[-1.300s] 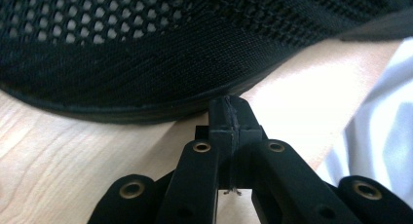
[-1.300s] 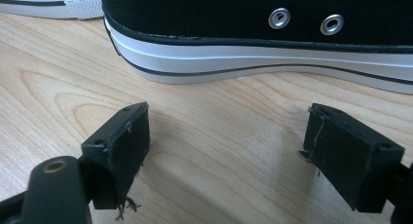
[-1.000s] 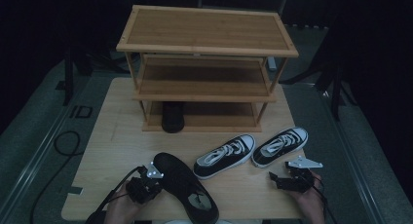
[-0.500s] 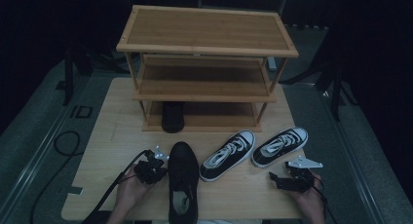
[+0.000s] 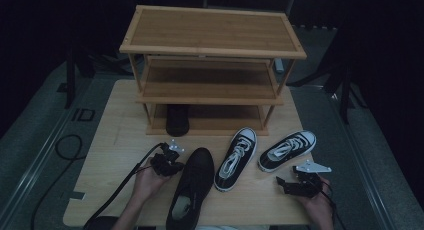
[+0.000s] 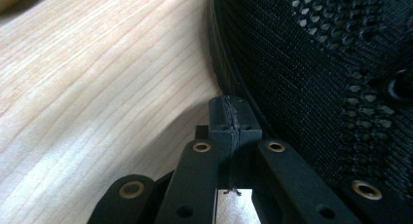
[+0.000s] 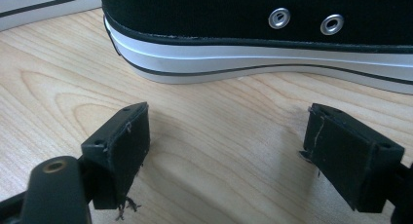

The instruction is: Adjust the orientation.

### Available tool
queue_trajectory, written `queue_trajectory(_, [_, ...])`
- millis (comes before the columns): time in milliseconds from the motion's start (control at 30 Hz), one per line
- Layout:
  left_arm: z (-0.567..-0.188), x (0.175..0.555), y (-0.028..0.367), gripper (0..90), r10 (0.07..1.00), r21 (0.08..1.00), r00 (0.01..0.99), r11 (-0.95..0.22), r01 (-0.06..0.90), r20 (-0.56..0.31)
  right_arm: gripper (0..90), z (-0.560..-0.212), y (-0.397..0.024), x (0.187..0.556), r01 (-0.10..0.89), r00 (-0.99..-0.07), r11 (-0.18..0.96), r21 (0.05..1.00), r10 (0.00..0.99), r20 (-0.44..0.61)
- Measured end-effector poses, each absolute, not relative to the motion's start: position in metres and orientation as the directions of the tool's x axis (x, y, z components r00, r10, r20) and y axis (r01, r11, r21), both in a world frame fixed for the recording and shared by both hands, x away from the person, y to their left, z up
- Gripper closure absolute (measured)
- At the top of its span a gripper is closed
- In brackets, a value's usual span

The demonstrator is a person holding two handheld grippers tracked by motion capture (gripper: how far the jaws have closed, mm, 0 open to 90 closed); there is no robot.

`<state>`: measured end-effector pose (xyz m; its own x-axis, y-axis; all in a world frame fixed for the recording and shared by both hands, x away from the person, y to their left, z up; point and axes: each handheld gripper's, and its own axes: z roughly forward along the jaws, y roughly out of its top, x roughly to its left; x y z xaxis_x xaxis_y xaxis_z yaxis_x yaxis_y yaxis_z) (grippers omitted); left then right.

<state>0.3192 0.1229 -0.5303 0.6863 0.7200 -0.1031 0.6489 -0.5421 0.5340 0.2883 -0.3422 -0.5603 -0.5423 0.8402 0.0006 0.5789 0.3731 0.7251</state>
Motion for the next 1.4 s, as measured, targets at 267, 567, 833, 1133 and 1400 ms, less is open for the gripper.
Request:
queue_trajectory(267, [-0.511,0.313,0.133,85.7,0.713,0.564,0.693,-0.531,0.633,-0.107,17.0,-0.56,-0.342,0.288,0.579,-0.542,0.374,0.725,0.84,0.0])
queue_trajectory(567, [-0.479,0.292,0.139,81.0,0.69,0.563,0.719,-0.56,0.608,-0.09,17.0,-0.56,-0.342,0.288,0.579,-0.542,0.373,0.725,0.84,0.0])
queue_trajectory(833, [-0.444,0.265,0.132,78.7,0.669,0.566,0.737,-0.574,0.592,-0.092,17.0,-0.56,-0.342,0.288,0.578,-0.542,0.374,0.725,0.84,0.0])
queue_trajectory(1133, [-0.43,0.243,0.123,74.2,0.647,0.537,0.755,-0.601,0.591,-0.106,17.0,-0.56,-0.342,0.288,0.578,-0.542,0.374,0.725,0.84,0.0])
queue_trajectory(1400, [-0.431,0.235,0.116,69.4,0.637,0.501,0.758,-0.616,0.609,-0.138,17.0,-0.56,-0.342,0.288,0.579,-0.542,0.374,0.725,0.84,0.0])
